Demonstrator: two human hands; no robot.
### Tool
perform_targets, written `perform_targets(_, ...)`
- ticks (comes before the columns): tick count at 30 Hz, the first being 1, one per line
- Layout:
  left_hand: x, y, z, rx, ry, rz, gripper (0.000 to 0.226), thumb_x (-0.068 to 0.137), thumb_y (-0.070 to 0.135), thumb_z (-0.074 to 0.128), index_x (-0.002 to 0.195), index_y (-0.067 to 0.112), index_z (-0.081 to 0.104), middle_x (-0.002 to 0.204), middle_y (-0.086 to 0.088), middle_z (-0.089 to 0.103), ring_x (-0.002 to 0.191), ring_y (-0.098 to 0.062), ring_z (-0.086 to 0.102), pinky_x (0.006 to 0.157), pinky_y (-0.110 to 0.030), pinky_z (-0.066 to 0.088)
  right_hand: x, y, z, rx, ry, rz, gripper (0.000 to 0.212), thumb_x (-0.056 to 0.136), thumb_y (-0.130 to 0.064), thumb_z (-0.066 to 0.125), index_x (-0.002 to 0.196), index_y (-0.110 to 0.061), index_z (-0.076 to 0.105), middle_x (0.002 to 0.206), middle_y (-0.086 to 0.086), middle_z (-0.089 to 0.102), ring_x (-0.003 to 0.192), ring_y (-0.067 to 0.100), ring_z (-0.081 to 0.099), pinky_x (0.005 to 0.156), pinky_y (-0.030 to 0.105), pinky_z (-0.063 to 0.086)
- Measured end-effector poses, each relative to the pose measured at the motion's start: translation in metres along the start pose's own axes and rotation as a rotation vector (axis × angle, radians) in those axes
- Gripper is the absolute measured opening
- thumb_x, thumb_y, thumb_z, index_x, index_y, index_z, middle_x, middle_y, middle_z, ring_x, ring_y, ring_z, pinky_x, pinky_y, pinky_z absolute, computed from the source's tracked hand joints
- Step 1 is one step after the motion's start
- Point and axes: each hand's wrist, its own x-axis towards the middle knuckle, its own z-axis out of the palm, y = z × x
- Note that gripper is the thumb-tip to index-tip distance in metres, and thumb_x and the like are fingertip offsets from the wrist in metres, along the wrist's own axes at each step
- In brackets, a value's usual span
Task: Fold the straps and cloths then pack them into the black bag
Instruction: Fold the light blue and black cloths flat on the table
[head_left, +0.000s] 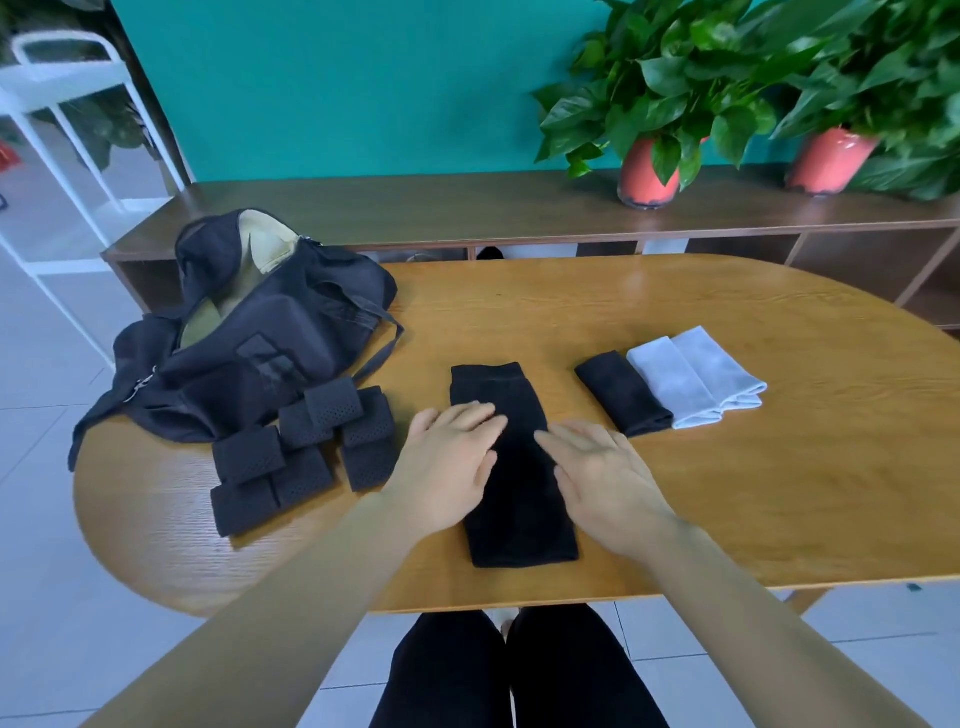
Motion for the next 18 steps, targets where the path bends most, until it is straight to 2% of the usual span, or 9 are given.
perform_targets(3, 0.02, -0.005, 0.008, 0.1, -0.022, -0.093, 0.053, 0.103, 0.024, 0.029, 0.152, 0.015, 0.012, 0.161, -0.002, 0.008, 0.148, -0.014, 0.001, 0.118, -0.036, -0.003, 0.036, -0.004, 0.008, -0.003, 0.0, 0.006, 0.052, 0.1, -0.017, 0.035, 0.15, -0.017, 0.022, 0.157, -0.001, 0.02, 0.146, 0.013, 0.01, 0.116, 0.029, 0.011)
perform_targets(6, 0.038, -0.008, 0.018, 0.136, -0.05, -0.154, 0.056, 0.104, 0.031, 0.019, 0.152, 0.01, 0.001, 0.161, -0.005, 0.0, 0.147, -0.015, -0.009, 0.119, -0.038, -0.009, 0.07, -0.006, 0.017, -0.021, -0.025, 0.017, 0.055, 0.101, -0.017, 0.031, 0.152, -0.015, 0.01, 0.16, 0.0, 0.005, 0.146, 0.011, -0.003, 0.119, 0.029, 0.003)
perform_targets(9, 0.044, -0.013, 0.032, 0.171, -0.155, -0.175, 0.061, 0.102, 0.042, 0.006, 0.151, 0.009, -0.006, 0.16, -0.005, -0.007, 0.146, -0.015, -0.015, 0.118, -0.041, -0.012, 0.088, 0.001, 0.028, -0.059, -0.145, 0.013, 0.054, 0.104, -0.029, 0.02, 0.152, -0.014, -0.001, 0.159, -0.002, -0.008, 0.144, 0.009, -0.014, 0.119, 0.03, -0.006)
perform_targets(12, 0.036, -0.021, 0.043, 0.193, -0.247, -0.183, 0.064, 0.099, 0.048, -0.001, 0.15, 0.01, -0.012, 0.159, -0.004, -0.015, 0.144, -0.015, -0.02, 0.117, -0.042, -0.016, 0.085, 0.014, 0.042, -0.082, -0.266, 0.043, 0.06, 0.101, -0.047, 0.009, 0.151, -0.018, -0.01, 0.157, -0.004, -0.02, 0.142, 0.007, -0.021, 0.119, 0.033, -0.008)
perform_targets(18, 0.036, -0.023, 0.048, 0.238, -0.237, -0.159, 0.067, 0.098, 0.05, -0.003, 0.149, 0.008, -0.014, 0.159, -0.007, -0.016, 0.145, -0.018, -0.02, 0.117, -0.043, -0.015, 0.085, 0.021, 0.049, -0.142, -0.283, 0.073, 0.064, 0.098, -0.053, 0.004, 0.15, -0.02, -0.013, 0.155, -0.007, -0.023, 0.142, 0.007, -0.022, 0.119, 0.039, -0.008)
